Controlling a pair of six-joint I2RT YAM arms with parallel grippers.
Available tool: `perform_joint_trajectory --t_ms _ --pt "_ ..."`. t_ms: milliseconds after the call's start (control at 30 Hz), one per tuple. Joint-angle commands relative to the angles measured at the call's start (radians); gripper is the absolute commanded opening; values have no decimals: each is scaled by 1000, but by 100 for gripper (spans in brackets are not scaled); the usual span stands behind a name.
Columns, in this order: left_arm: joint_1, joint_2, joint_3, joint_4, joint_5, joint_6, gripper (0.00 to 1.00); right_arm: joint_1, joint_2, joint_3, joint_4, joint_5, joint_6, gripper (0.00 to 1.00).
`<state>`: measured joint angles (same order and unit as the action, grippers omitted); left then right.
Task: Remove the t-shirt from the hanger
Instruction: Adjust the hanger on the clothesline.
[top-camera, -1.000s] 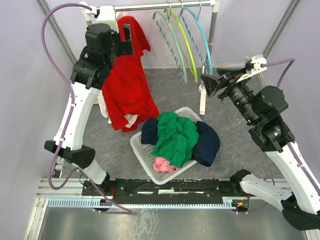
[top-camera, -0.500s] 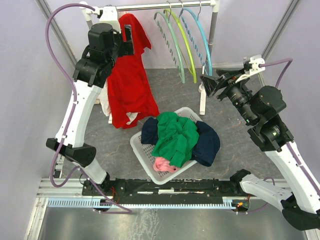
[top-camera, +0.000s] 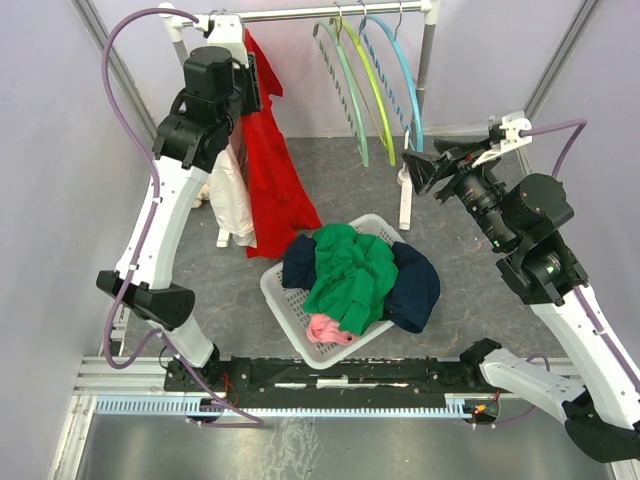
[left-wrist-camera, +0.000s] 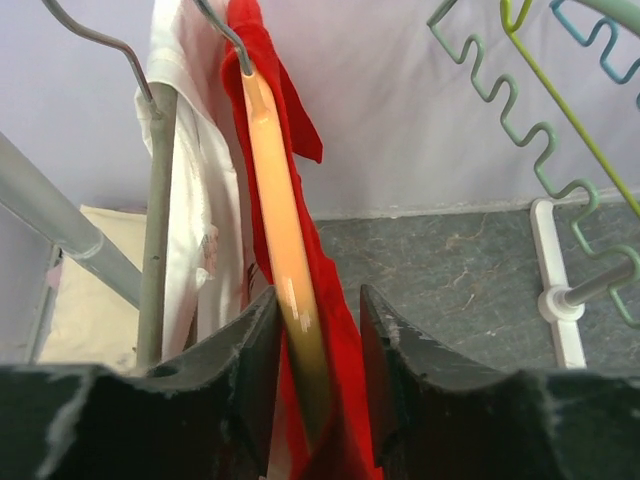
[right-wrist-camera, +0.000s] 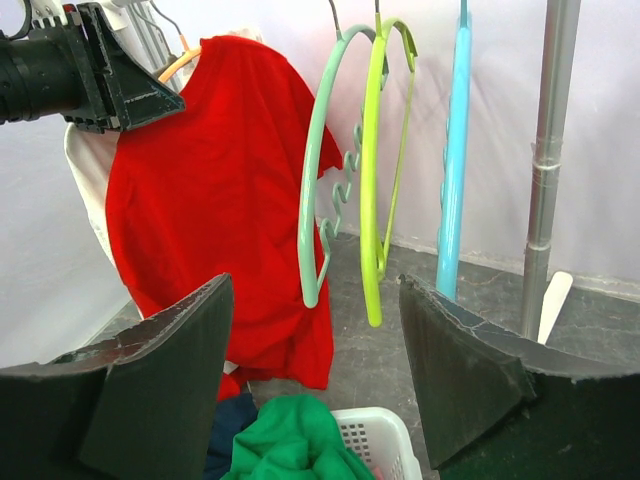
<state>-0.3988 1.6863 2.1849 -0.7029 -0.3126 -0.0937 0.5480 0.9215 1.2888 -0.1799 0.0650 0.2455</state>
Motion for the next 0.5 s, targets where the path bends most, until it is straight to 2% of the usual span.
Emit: perform_joint_trajectory --t_ms 0,300,467 --pt "2 5 26 36 4 -46 39 2 -16 -6 40 15 -10 75" --pt "0 19 41 77 71 -51 10 2 -14 -13 52 18 -9 75" --pt "-16 62 98 81 111 -73 6 1 -1 -8 58 25 -22 75"
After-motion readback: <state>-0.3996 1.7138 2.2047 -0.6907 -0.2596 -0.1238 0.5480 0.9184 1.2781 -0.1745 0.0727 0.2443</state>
